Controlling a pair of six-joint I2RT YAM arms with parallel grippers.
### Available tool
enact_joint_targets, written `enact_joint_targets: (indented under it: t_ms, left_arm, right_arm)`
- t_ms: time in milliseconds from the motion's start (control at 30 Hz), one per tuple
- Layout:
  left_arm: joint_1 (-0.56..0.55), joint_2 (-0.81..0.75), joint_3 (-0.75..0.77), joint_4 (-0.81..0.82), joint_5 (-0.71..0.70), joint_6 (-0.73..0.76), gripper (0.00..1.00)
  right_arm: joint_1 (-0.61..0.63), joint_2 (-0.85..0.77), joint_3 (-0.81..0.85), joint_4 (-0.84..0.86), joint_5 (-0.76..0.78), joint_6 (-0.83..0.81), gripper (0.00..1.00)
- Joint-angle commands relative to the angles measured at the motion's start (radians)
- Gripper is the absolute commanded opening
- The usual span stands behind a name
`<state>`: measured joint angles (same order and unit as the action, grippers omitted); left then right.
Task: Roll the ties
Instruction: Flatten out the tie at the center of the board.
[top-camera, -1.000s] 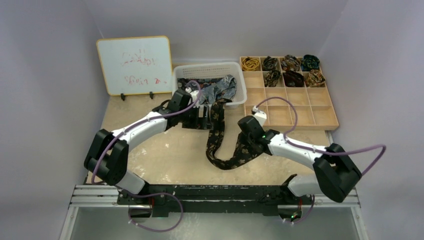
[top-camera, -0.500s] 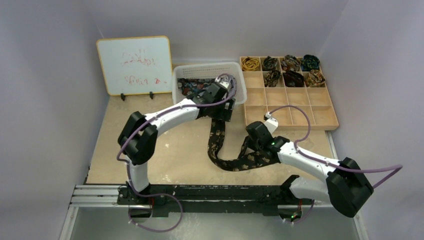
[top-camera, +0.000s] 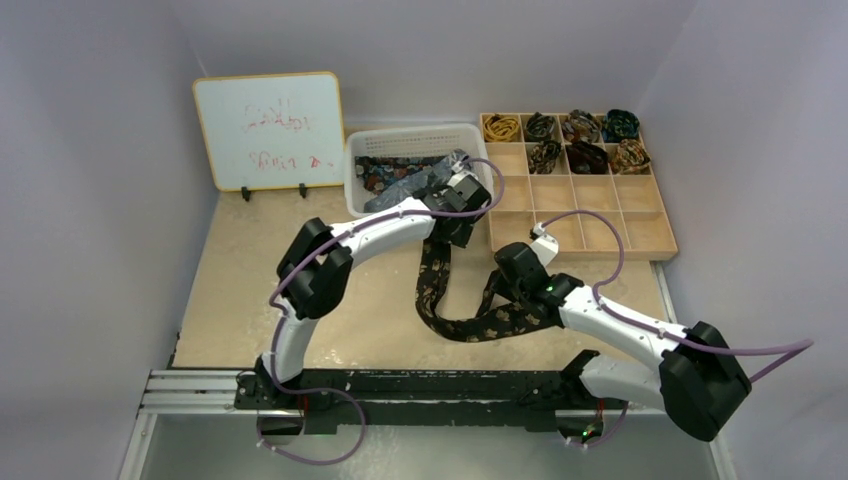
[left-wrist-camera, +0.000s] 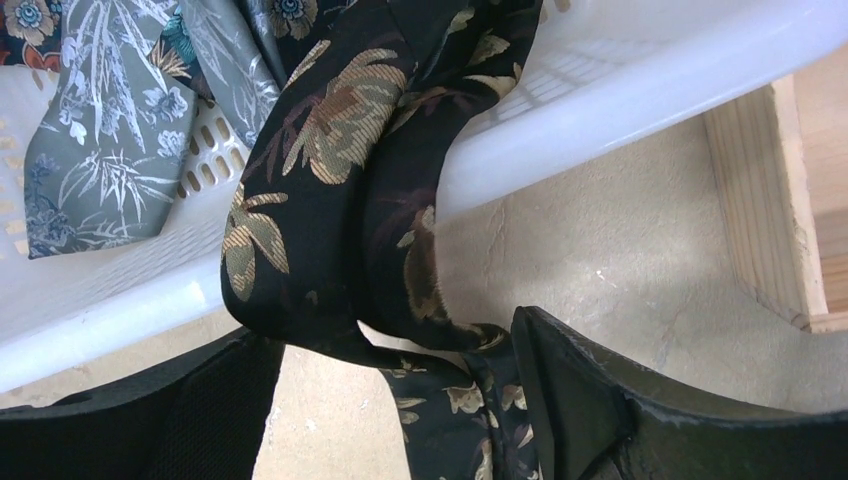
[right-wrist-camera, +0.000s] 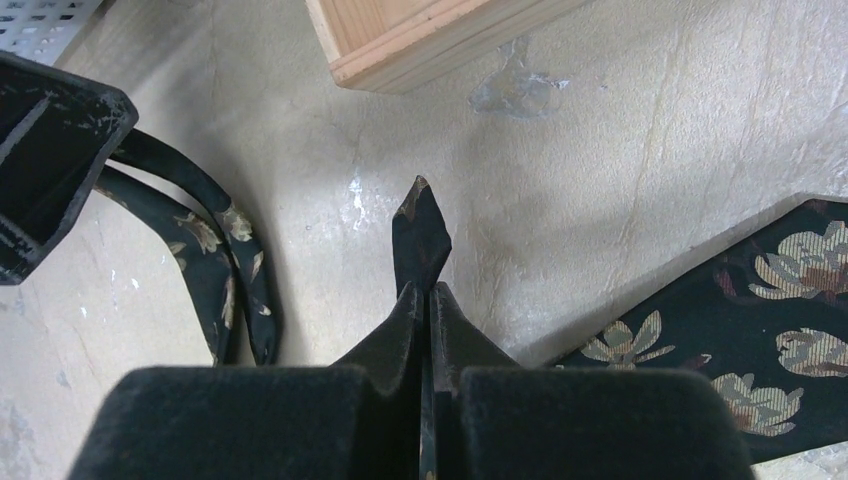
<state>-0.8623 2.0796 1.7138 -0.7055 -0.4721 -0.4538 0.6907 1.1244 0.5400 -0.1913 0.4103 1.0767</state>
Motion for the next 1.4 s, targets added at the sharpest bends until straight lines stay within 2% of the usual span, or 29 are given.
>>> enact_joint_targets:
  t_ms: [0, 100, 233, 400, 467, 533, 567, 767, 967, 1100, 1267, 1367]
  left_arm:
    - [-0.006, 0.032, 0.075, -0.033, -0.077, -0.016, 0.81]
    - [-0.009, 0.056, 0.113, -0.052, -0.086, -0.017, 0.76]
    - [-0.009, 0.070, 0.126, -0.056, -0.117, -0.018, 0.65]
    - [-0.009, 0.068, 0.136, -0.049, -0.138, -0.007, 0.35]
    - [-0.008, 0.063, 0.138, -0.050, -0.141, -0.015, 0.16]
    - [-0.009, 0.054, 0.137, -0.045, -0.137, -0.013, 0.03]
    - [-0.009, 0.044, 0.132, -0.046, -0.129, -0.018, 0.00]
    - [0.006, -0.095, 0.022, 0.017, -0.052, -0.068, 0.00]
    - [0.085, -0.342, -0.242, 0.170, 0.119, -0.167, 0.00]
    - [0.094, -0.511, -0.457, 0.300, 0.151, -0.205, 0.00]
    - [0.104, -0.695, -0.700, 0.314, 0.108, -0.399, 0.00]
    - [0.150, -0.806, -0.865, 0.355, 0.149, -0.518, 0.00]
  right_arm:
    - [-0.002, -0.029, 0.016, -0.019, 0.040, 0.016, 0.00]
    - [-0.003, -0.038, 0.015, -0.019, 0.037, 0.013, 0.00]
    - [-0.002, -0.044, 0.016, -0.018, 0.036, 0.008, 0.00]
    - [-0.002, -0.040, 0.017, -0.018, 0.033, 0.005, 0.00]
    - [-0.002, -0.040, 0.016, -0.019, 0.034, 0.005, 0.00]
    - [-0.002, -0.044, 0.014, -0.019, 0.040, 0.012, 0.00]
    - [-0.002, -0.046, 0.011, -0.017, 0.042, 0.013, 0.00]
    - [-0.003, -0.050, 0.017, -0.031, 0.086, 0.040, 0.00]
    - [-0.002, -0.111, -0.020, -0.019, 0.092, 0.088, 0.00]
    - [-0.003, -0.160, -0.059, 0.029, 0.080, 0.085, 0.00]
    - [-0.002, -0.144, -0.060, 0.023, 0.065, 0.113, 0.00]
    - [-0.002, -0.146, -0.071, 0.013, 0.070, 0.152, 0.00]
